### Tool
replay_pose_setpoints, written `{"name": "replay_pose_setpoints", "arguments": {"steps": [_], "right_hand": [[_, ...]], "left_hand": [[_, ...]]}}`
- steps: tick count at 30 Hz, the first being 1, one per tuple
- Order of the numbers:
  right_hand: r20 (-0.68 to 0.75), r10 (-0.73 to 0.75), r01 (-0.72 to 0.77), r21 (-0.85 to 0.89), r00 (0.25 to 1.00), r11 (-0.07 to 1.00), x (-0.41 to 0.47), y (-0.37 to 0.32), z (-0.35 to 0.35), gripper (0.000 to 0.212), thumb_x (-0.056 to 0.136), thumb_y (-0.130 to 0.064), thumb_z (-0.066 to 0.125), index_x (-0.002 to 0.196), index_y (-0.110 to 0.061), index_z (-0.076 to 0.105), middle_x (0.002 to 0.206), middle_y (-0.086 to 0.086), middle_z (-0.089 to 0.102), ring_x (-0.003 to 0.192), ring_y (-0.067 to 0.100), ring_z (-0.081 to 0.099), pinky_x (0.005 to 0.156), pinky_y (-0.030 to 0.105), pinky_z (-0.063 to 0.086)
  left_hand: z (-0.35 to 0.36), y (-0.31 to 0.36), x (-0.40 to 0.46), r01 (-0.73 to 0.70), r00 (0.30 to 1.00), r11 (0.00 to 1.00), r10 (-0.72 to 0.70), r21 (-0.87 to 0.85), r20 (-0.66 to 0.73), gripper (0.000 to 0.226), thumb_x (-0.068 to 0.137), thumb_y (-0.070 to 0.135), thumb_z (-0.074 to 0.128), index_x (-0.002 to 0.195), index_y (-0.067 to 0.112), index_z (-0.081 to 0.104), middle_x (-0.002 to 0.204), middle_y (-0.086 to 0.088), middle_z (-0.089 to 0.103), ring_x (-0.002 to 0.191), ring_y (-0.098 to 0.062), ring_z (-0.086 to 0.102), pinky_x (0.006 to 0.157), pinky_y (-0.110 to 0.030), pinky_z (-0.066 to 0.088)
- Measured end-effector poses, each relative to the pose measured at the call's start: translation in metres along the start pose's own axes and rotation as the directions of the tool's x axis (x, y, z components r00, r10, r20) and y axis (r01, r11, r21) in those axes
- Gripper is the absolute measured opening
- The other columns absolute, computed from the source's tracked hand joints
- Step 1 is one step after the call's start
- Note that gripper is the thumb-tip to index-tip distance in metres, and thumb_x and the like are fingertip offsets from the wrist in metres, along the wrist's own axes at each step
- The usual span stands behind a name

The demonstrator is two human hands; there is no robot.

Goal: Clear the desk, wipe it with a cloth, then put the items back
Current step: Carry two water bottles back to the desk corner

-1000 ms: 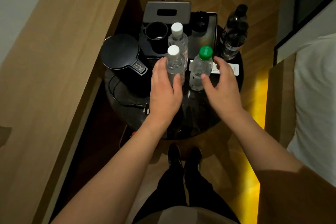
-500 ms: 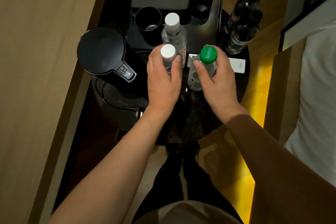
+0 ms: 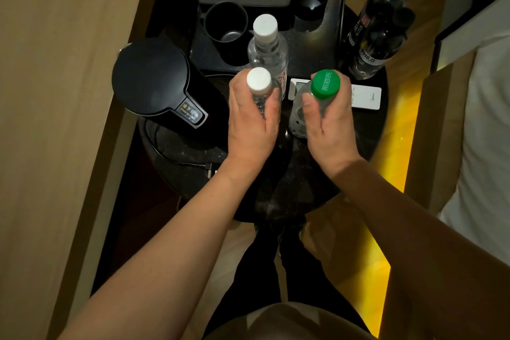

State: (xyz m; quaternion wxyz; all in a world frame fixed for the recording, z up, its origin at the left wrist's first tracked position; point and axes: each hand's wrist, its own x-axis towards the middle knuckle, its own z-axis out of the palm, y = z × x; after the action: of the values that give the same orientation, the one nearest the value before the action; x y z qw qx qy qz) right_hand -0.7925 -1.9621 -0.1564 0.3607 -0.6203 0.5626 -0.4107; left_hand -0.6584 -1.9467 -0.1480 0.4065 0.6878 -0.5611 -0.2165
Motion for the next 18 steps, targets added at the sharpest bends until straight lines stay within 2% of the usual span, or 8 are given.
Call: {"name": "replay_pose_setpoints", "arguments": {"steps": [3,6,11,15,18], "right_hand": [[0.025,-0.023,0.024,-0.04,0.999,0.999,0.0,-0.003,-0.004,0.056,0.099,-0.044,0.046,0.128,0.004,0.045,0.119,0.019,0.055,0.108,0.03,0.057,0.094,0.048,0.048],[0.041,-0.071,0.075,-0.078,0.997,0.994,-0.008,-0.012,-0.011,0.053,0.099,-0.041,0.049,0.124,0.005,0.049,0.115,0.018,0.055,0.106,0.027,0.056,0.092,0.043,0.048],[0.027,-0.192,0.194,-0.084,0.981,0.977,-0.029,-0.041,-0.023,0.045,0.099,-0.036,0.05,0.114,0.006,0.051,0.103,0.018,0.054,0.094,0.019,0.05,0.084,0.028,0.041],[0.118,-0.264,0.271,-0.044,0.957,0.962,-0.047,-0.066,-0.021,0.043,0.097,-0.036,0.053,0.112,0.004,0.053,0.102,0.015,0.054,0.094,0.019,0.049,0.084,0.026,0.04],[0.185,-0.323,0.327,0.006,0.928,0.945,-0.061,-0.083,-0.006,0.038,0.096,-0.037,0.053,0.11,-0.002,0.053,0.1,0.006,0.05,0.093,0.009,0.044,0.085,0.013,0.035]], "left_hand": [[-0.007,0.002,0.002,-0.015,0.999,1.0,0.015,0.002,0.036,0.041,0.1,0.016,0.057,0.131,-0.008,0.044,0.126,-0.022,0.053,0.115,-0.031,0.056,0.095,-0.048,0.05],[-0.017,0.008,-0.01,-0.002,0.999,1.0,0.003,-0.009,0.041,0.041,0.1,0.015,0.058,0.131,-0.008,0.045,0.124,-0.02,0.054,0.113,-0.03,0.057,0.094,-0.047,0.05],[-0.037,0.026,-0.045,0.013,0.999,1.0,-0.013,0.0,-0.035,0.043,0.102,0.025,0.055,0.131,-0.005,0.045,0.12,-0.017,0.055,0.108,-0.027,0.058,0.092,-0.044,0.051],[-0.062,0.034,-0.077,0.035,0.991,0.999,-0.033,0.016,-0.129,0.044,0.102,0.034,0.053,0.13,0.0,0.046,0.119,-0.012,0.055,0.107,-0.025,0.059,0.088,-0.047,0.053],[-0.093,0.031,-0.101,0.088,0.973,0.994,-0.072,0.06,-0.221,0.049,0.1,0.044,0.049,0.13,0.005,0.046,0.117,-0.008,0.056,0.105,-0.021,0.06,0.085,-0.045,0.054]]}}
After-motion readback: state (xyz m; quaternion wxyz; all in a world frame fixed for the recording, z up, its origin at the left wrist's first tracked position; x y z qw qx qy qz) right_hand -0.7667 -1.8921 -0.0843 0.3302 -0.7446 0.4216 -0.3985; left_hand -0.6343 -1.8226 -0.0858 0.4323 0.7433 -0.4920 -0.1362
